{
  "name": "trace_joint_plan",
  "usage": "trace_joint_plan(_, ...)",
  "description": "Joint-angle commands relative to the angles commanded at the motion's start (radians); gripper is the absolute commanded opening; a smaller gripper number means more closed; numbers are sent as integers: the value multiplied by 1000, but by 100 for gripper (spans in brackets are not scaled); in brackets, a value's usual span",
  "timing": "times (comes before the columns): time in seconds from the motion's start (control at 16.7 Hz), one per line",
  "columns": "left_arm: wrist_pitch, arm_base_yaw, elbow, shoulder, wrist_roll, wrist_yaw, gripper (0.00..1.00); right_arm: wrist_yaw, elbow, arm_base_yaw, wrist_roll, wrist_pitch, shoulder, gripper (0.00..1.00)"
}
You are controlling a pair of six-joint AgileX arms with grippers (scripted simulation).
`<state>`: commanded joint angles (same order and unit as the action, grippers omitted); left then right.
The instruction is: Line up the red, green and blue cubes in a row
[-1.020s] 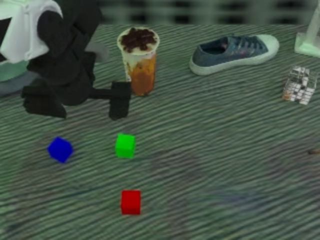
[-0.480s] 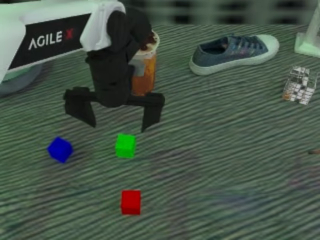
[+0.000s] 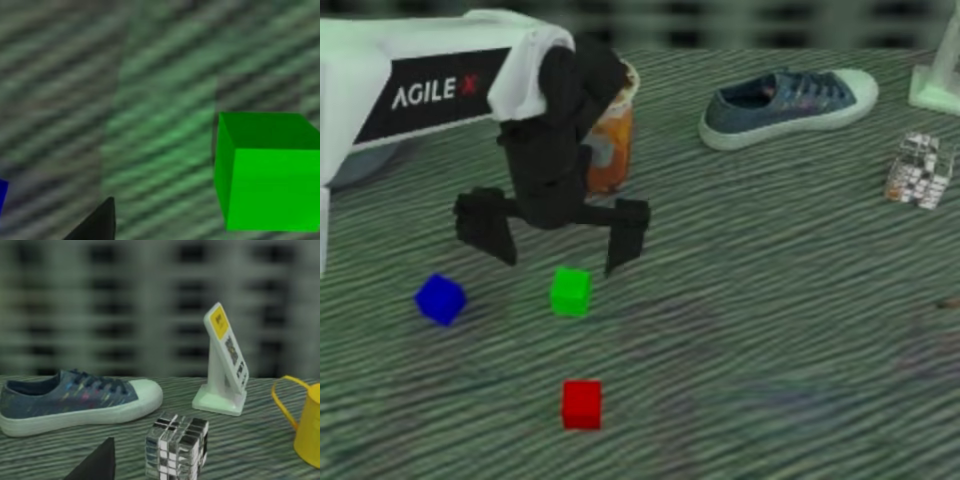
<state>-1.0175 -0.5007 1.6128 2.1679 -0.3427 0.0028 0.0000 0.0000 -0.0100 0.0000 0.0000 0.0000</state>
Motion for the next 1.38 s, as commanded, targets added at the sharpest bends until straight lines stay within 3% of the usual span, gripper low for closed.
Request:
trace_joint_plan(0.3,178,-1,-97,76,0,1,100,0,0,0,0,0,0,100)
trace_joint_plan(0.6,190,-1,-105,84,-1,1,100,0,0,0,0,0,0,100)
trace_joint_plan(1.38,190,-1,-105,84,-1,1,2,0,0,0,0,0,0,100)
